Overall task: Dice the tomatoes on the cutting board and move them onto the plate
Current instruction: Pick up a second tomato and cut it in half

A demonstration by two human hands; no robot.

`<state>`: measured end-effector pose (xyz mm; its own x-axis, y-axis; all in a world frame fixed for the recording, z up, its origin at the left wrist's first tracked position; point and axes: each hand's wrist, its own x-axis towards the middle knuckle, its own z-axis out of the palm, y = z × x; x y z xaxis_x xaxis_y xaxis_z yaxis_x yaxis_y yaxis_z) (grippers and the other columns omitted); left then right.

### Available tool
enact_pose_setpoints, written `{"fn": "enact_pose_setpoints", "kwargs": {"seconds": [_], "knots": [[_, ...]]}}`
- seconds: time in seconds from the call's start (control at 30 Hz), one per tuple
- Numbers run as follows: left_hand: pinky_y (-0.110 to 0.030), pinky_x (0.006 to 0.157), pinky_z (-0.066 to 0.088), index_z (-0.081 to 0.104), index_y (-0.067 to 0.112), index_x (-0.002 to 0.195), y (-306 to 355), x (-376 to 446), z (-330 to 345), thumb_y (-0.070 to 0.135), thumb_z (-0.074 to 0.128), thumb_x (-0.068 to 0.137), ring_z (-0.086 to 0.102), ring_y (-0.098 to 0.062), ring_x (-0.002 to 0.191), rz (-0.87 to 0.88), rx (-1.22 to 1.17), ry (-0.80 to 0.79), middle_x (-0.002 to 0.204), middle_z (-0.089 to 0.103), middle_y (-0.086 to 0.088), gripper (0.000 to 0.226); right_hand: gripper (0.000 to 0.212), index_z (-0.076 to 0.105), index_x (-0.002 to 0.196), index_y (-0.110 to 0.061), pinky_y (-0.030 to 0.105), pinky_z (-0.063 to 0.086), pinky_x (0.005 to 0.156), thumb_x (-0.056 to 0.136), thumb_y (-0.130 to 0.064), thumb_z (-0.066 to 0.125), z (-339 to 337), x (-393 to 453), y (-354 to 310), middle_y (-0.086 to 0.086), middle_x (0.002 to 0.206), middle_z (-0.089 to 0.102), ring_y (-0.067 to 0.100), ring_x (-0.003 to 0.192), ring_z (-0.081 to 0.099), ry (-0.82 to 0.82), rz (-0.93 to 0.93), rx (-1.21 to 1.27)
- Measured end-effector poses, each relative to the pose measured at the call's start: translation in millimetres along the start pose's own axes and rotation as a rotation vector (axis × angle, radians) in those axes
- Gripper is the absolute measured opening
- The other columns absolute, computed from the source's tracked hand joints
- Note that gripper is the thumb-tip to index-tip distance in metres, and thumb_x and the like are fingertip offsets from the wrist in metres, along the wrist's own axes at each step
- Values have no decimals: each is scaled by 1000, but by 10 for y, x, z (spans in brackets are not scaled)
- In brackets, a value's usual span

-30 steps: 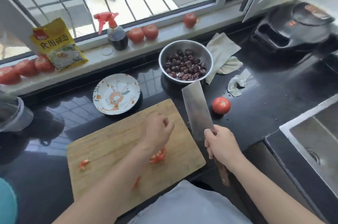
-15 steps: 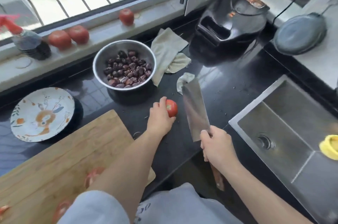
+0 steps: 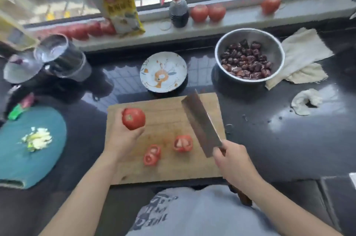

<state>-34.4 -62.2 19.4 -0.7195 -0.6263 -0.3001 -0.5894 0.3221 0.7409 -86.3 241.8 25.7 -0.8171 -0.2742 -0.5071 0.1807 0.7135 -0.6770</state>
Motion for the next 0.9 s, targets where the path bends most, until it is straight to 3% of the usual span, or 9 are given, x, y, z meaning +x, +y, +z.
{"fn": "enact_pose_setpoints", "kwargs": {"seconds": [0.1,0.17,0.27,0.37,0.57,0.77,0.9], "knots": [[-37,102,49,44,36,142,-587,-49,-444,10,90,75,60,-21,119,-129,9,151,138,53,0,85,26,53,68,-26,20,30,45,93,-19,50,457,-76,-301,-7,55,44,9,49,38,-204,-191,-207],[-38,103,48,39,35,147,-878,-85,-593,14,91,75,60,-23,120,-195,-20,187,140,53,-1,91,31,42,64,-31,21,30,44,94,-24,46,749,-137,-419,-8,57,43,11,51,41,-289,-284,-332],[-40,105,47,40,31,149,-1206,-99,-690,16,92,76,58,-25,124,-233,-14,169,142,53,-1,91,28,44,69,-25,37,41,52,96,-28,42,1113,-192,-490,-3,63,49,25,59,52,-375,-361,-491],[-40,108,46,41,30,149,-1363,-77,-716,15,91,77,56,-23,126,-237,-19,116,145,51,0,89,28,45,67,-18,37,35,51,94,-21,44,1314,-203,-497,1,62,50,26,59,49,-420,-319,-511],[-30,99,44,43,33,146,-1302,-52,-557,13,91,77,53,-17,122,-155,-6,22,142,47,5,86,17,42,76,-23,51,44,57,93,-24,39,1405,-166,-399,5,67,52,32,62,51,-328,-254,-470],[-31,101,46,43,40,145,-1089,-52,-283,16,90,77,52,-12,122,-57,23,-70,140,45,14,87,13,52,90,-23,41,45,54,95,-22,40,1254,-58,-380,3,69,57,26,61,55,-184,-212,-444],[-28,101,43,39,35,150,-908,-21,-128,20,88,80,48,-11,121,-39,85,-121,139,42,14,87,19,54,94,-24,46,50,56,96,-31,36,1169,19,-281,2,69,59,28,61,56,-117,-203,-473]]}}
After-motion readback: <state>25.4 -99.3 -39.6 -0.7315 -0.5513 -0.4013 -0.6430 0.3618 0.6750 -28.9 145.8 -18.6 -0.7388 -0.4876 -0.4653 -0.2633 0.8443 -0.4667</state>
